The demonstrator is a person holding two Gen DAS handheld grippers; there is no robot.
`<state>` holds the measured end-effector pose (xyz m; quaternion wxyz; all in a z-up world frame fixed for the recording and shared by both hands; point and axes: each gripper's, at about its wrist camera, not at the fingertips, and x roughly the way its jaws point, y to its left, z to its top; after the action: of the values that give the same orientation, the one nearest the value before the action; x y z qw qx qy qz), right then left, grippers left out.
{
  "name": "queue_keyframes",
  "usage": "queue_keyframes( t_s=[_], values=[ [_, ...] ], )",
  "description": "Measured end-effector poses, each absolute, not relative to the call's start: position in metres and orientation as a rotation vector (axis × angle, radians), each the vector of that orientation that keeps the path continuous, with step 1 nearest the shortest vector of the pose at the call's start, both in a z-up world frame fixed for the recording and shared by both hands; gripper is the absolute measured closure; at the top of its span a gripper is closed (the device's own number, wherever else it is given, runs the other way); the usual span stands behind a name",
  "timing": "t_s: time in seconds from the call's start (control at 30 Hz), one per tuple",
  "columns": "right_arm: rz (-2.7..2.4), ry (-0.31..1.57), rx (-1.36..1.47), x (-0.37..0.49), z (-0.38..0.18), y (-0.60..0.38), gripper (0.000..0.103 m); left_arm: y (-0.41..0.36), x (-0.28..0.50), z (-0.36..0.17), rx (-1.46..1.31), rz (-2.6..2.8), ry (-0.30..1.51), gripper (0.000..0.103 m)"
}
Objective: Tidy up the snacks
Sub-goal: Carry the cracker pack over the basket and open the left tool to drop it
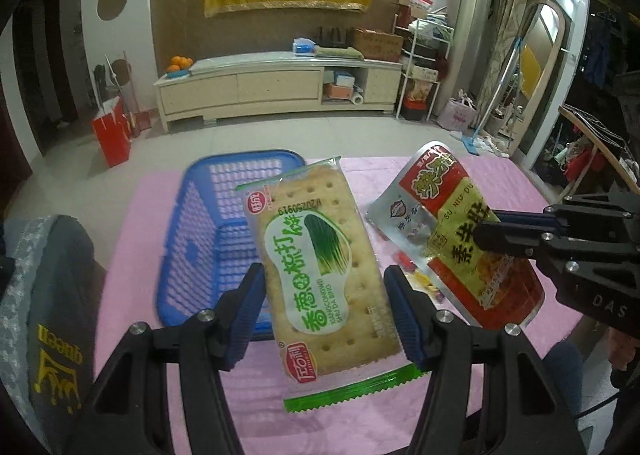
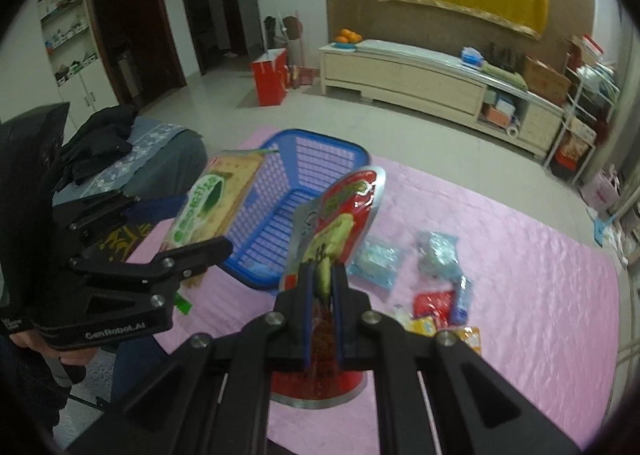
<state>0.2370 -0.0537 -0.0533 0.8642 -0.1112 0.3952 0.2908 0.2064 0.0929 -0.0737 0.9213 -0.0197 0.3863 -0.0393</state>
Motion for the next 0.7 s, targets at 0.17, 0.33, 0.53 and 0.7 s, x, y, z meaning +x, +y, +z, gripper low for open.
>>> queue_keyframes(
  t_s=[0.17,0.33,0.53,0.7],
  values=[
    [0.634,0.836,-0.254,0.25,-0.057,-0.019,0.091,0.126,0.211,-0.072,-0.046,-0.063,0.804,0.045],
    [0.651,0.845,-0.262,0.266,-0.065,0.002,0.091,0.15,0.222,-0.08,-0.043,-0.034,0.828,0.045],
    [0.655,0.886,-0.253,0.284,-0.086,0.018,0.091,0.173,0.237,-0.099,-0.085,-0.043,0.875,0.045],
    [0.649,0.915,-0.252,0.293,-0.099,0.019,0.091,0.18,0.254,-0.118,-0.109,-0.055,0.919,0.045]
  ],
)
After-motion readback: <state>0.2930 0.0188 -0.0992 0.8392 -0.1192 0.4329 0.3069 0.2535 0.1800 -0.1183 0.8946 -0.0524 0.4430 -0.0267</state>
